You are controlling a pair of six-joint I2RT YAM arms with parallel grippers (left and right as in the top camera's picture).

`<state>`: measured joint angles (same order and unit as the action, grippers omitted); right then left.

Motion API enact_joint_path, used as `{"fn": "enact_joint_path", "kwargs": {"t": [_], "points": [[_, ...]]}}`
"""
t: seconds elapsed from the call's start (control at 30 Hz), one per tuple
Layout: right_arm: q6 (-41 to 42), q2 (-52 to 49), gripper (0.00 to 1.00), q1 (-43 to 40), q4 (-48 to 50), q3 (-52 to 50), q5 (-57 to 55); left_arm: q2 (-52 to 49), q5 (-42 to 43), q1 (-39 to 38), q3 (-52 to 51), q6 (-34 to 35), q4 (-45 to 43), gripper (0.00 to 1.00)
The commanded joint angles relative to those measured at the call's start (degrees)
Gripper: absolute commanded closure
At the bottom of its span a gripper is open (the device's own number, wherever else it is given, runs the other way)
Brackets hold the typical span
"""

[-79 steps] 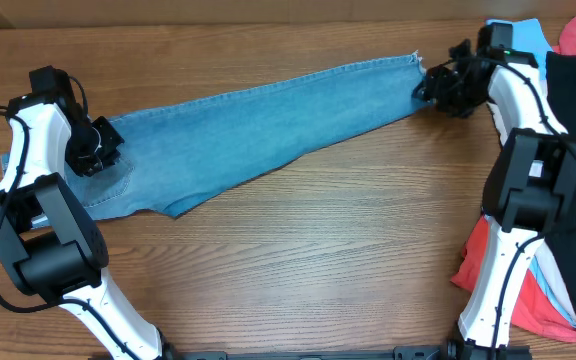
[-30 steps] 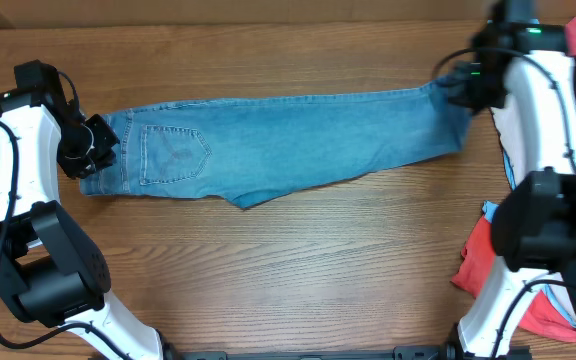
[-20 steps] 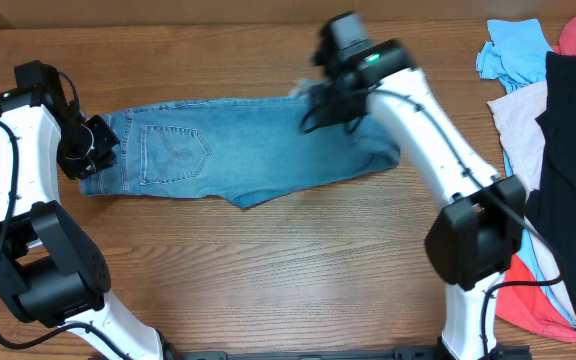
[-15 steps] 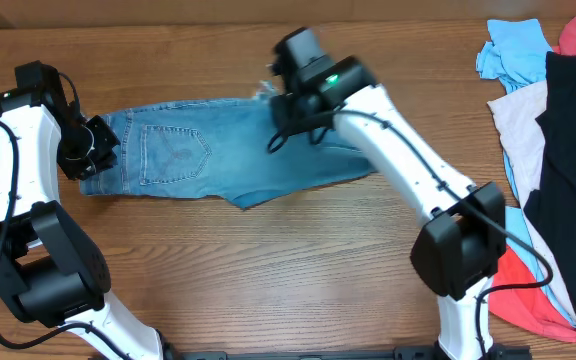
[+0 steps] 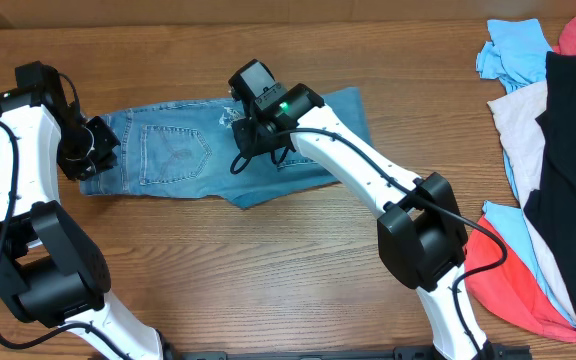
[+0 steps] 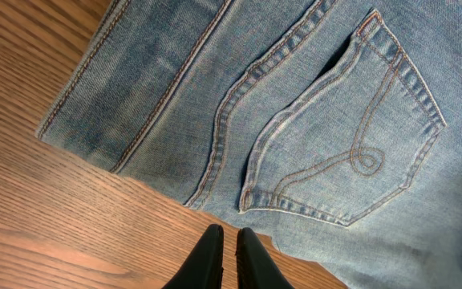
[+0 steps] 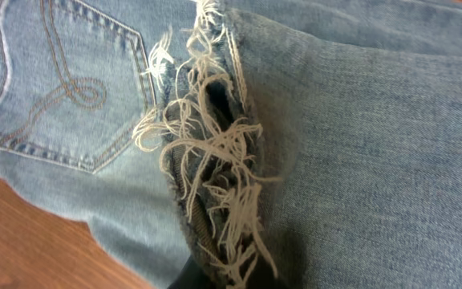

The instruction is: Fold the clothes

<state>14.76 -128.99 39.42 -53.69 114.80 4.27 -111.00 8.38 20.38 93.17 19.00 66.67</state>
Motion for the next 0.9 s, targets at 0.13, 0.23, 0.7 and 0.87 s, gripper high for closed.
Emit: {"fn": "enact_joint_path", "kwargs": {"t": [0.13,0.23,0.7,0.87], "points": [[0.52,-1.22,0.96,0.22,3.78,0.74,4.66,0.85,0.46,0.04,0.68,-1.22,0.15,0.89],[0.52,-1.36,0.96,0.22,5.07,0.74,7.52,0.85,0.46,0.04,0.68,-1.25,0.15,0.89],[0.2,-2.01,0.63,0.26,6.56,0.76,9.97,0.83,0.37,0.04,0.68,-1.25,0.15,0.86],[-0.22,-0.5,0.61,-0.66,5.86,0.79,7.76,0.85,0.02,0.04,0.68,-1.27,0.2,0.77]]}}
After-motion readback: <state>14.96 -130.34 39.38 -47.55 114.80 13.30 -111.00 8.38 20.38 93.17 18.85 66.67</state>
